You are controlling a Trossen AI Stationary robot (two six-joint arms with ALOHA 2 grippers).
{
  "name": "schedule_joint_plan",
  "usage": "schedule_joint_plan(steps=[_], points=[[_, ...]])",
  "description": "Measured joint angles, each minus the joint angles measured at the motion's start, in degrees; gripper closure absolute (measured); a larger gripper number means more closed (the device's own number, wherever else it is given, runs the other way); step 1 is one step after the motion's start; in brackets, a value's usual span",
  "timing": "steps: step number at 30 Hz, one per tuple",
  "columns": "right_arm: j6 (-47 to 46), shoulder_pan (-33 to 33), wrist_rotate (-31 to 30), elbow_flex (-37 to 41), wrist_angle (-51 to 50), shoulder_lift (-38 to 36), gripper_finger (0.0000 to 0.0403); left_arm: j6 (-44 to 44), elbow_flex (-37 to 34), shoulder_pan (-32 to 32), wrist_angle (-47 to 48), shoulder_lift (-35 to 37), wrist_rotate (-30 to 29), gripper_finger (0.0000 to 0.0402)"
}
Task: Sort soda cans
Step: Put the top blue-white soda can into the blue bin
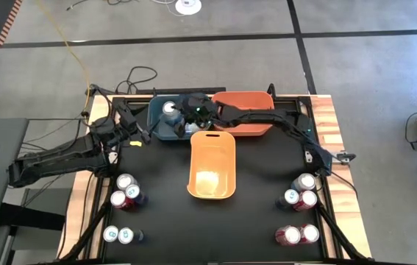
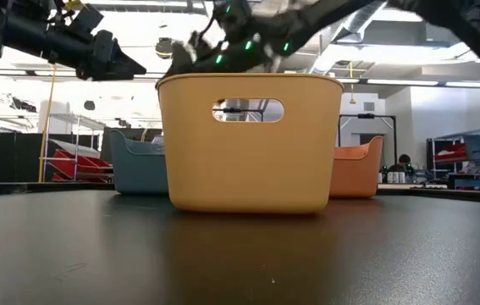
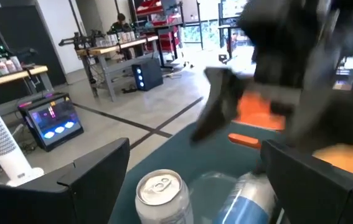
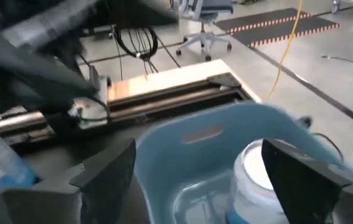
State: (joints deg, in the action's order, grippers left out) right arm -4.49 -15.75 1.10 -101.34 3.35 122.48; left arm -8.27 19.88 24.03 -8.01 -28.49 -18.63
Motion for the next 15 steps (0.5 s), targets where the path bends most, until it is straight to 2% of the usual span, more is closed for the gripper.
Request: schedule_joint_plan(steps=[4,8,15], points=[[0.0,0.0,-0.1,0.0,-11.4,-6.8,0.0077,2.2,0.0,-0.1,-0.2,-2.1,0.4,0.0042],[-0.2,-1.8,-0.1,0.0,-21.5,-12.5,0.0095,4.1,0.3,-0.2,1.3,-8.0,0.6,0.0042],[-2.4,-5.8,0.3,0.0,-34.5,-13.8,0.0124,5.1,6.5,-0.5,8.7,-18.6,1.7,0.0054]])
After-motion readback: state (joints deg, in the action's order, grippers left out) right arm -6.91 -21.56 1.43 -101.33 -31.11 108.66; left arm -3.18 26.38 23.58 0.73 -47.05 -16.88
